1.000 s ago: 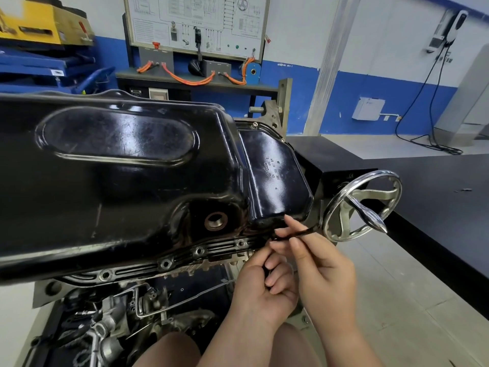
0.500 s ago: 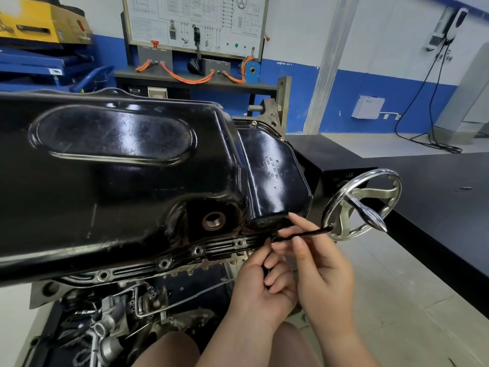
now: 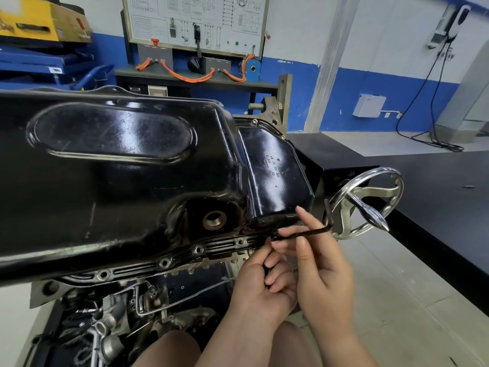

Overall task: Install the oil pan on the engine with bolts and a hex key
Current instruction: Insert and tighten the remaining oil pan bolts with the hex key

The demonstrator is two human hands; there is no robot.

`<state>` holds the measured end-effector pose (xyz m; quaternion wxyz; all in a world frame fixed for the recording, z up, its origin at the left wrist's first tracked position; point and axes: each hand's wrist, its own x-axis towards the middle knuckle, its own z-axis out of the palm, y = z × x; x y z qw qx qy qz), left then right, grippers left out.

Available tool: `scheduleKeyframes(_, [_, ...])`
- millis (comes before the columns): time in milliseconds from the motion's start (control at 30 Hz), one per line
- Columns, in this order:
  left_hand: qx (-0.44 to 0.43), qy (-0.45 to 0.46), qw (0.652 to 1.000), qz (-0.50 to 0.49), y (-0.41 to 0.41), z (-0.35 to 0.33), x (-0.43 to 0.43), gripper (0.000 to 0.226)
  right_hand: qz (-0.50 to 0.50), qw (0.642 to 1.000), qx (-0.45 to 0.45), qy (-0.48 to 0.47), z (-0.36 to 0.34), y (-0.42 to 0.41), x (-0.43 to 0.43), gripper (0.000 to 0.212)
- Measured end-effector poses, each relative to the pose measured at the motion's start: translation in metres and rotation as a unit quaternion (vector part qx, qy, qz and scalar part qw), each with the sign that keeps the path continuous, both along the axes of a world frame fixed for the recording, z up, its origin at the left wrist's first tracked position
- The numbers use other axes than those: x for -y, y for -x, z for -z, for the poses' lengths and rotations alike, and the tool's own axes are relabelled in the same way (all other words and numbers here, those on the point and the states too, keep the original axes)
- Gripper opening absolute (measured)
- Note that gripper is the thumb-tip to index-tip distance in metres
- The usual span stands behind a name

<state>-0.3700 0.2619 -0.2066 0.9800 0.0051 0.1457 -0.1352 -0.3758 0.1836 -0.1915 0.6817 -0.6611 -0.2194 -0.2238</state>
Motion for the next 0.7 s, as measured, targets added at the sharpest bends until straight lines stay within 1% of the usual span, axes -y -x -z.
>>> scheduleKeyframes(200, [-0.003, -0.004, 1.000, -0.003, 0.0001, -0.0017, -0.0002, 0.027, 0.041, 0.999, 0.004, -0.009, -0.0025, -0.0020, -0.0005, 0.022])
scheduleKeyframes(267, [-0.004, -0.004, 1.000, -0.001, 0.0003, -0.0024, -0.0001, 0.028, 0.033, 0.999, 0.007, -0.021, -0.0037, -0.0027, -0.0002, 0.024])
scheduleKeyframes(400, [-0.012, -0.003, 1.000, -0.006, 0.0003, -0.0033, 0.0006, 0.022, -0.011, 1.000, 0.005, -0.015, -0.0042, -0.0004, 0.0011, 0.033])
scheduleKeyframes(467, [-0.013, -0.002, 1.000, -0.005, -0.0001, -0.0028, 0.0001, 0.022, -0.013, 1.000, 0.010, 0.005, -0.0036, -0.0007, 0.0020, 0.037])
scheduleKeyframes(533, [-0.012, 0.004, 1.000, 0.003, -0.0003, -0.0022, 0.0000, 0.023, 0.013, 0.999, 0.021, 0.043, -0.0042, -0.0021, 0.0023, 0.042])
scheduleKeyframes(600, [-0.009, 0.004, 1.000, 0.007, -0.0002, -0.0023, 0.0002, 0.024, 0.034, 0.998, 0.023, 0.047, -0.0049, -0.0033, 0.0023, 0.037])
scheduleKeyframes(700, [-0.006, -0.003, 1.000, 0.002, 0.0002, -0.0040, 0.0004, 0.023, 0.042, 0.999, 0.011, 0.019, -0.0056, -0.0041, 0.0002, 0.029])
